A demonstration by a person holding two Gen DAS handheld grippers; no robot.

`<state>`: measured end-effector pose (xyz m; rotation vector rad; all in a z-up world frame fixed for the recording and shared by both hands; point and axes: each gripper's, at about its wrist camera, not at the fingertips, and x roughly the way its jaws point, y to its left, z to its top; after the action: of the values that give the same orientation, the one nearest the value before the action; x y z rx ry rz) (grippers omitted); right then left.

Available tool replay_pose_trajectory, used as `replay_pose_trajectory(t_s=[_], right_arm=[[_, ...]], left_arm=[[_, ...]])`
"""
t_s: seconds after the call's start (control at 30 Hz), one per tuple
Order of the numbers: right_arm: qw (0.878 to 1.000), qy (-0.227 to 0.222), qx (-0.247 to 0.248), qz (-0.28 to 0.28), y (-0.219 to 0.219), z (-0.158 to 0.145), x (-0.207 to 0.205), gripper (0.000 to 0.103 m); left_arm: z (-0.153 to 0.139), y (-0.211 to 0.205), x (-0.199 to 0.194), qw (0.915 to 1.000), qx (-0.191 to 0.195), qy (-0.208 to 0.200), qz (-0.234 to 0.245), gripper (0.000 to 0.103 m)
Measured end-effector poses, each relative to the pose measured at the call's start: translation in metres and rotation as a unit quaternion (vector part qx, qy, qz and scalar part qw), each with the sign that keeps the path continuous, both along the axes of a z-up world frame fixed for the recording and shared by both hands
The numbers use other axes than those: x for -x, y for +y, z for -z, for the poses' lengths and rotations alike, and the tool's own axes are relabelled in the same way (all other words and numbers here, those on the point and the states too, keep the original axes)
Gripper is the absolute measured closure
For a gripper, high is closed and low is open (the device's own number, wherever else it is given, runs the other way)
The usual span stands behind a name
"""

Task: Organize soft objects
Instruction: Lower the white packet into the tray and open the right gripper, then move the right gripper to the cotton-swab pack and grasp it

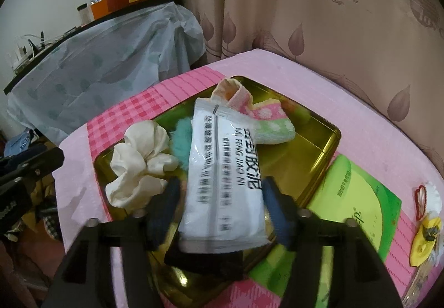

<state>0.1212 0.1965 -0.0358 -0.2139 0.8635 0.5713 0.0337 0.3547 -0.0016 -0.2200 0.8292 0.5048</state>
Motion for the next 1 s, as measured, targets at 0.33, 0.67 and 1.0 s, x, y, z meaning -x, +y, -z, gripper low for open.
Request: replay_pose_trajectory(t_s=[0.33, 0.67, 1.0], right_arm=[[0.999, -0.018, -0.041, 0.012, -0.034, -0.025, 0.026, 0.027], [0.994, -0.031, -0.034, 0.101, -0.143, -0.028, 0.056, 0.026], [0.969, -0.007, 0.008, 0.248, -0.272, 0.003, 0.042, 0.026]], left_arm=[[0.001, -0.002, 0.0, 1.0, -0.008, 0.003, 0.005, 0.071], [-0.001, -0.008, 0.002, 0.9997, -0.022, 0.001, 0.01, 0.071], [-0.003, -0.017, 0.003, 0.9992, -0.035, 0.0, 0.018, 0.071]])
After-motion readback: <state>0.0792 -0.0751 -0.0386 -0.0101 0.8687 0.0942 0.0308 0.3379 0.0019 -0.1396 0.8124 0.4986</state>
